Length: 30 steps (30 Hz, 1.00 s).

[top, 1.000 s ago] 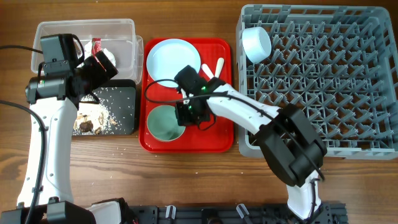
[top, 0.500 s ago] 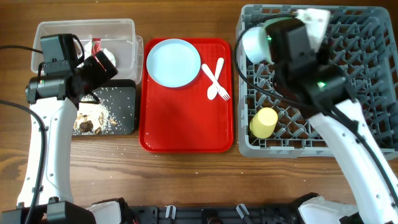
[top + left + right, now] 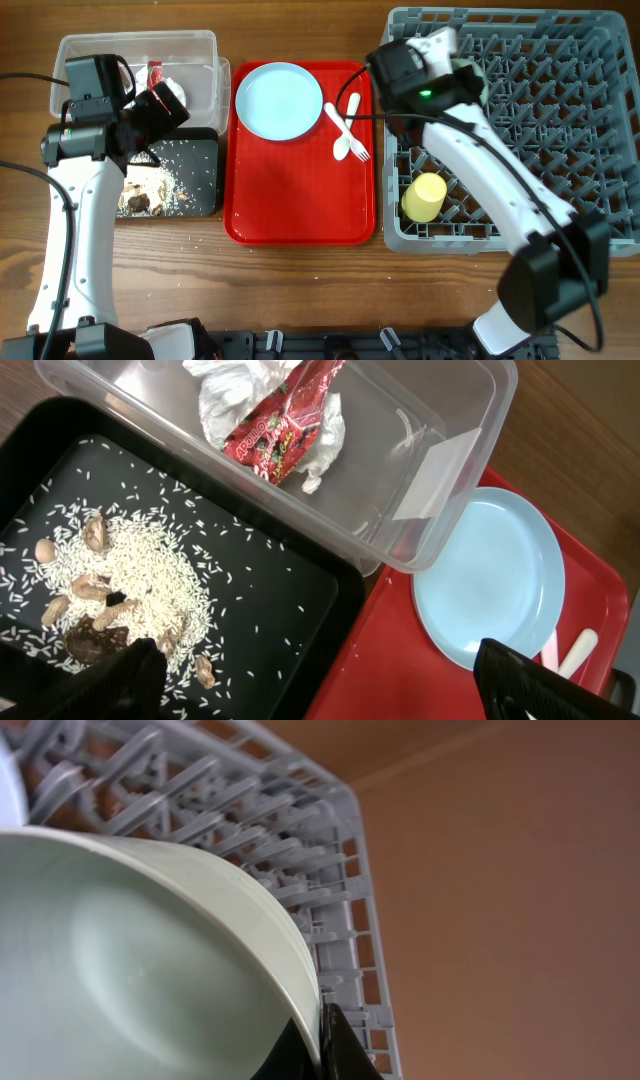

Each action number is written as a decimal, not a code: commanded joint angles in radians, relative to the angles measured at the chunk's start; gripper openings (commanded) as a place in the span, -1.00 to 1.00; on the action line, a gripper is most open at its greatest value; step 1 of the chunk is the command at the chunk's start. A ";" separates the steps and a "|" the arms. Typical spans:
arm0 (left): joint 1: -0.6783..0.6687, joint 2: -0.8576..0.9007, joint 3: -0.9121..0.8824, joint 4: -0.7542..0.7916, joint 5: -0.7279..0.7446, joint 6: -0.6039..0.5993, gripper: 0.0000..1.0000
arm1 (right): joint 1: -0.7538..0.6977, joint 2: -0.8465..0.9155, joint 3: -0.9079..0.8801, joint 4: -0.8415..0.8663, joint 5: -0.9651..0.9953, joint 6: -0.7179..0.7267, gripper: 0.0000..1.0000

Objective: Sort waste into correct bins and load items into the dishwasher rack
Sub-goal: 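Place the mint bowl in the rack with the right gripper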

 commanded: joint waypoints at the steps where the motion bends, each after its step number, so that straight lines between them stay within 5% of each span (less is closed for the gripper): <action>1: 0.004 0.006 0.002 0.002 -0.010 0.005 1.00 | 0.017 0.053 -0.002 -0.001 0.056 -0.009 -0.91; 27: 0.004 0.006 0.002 0.002 -0.010 0.005 1.00 | 0.101 0.081 -0.154 0.171 0.117 -0.145 -0.91; 30: 0.004 0.006 0.002 0.002 -0.010 0.005 1.00 | 0.150 0.081 -0.154 0.172 0.117 -0.183 -0.74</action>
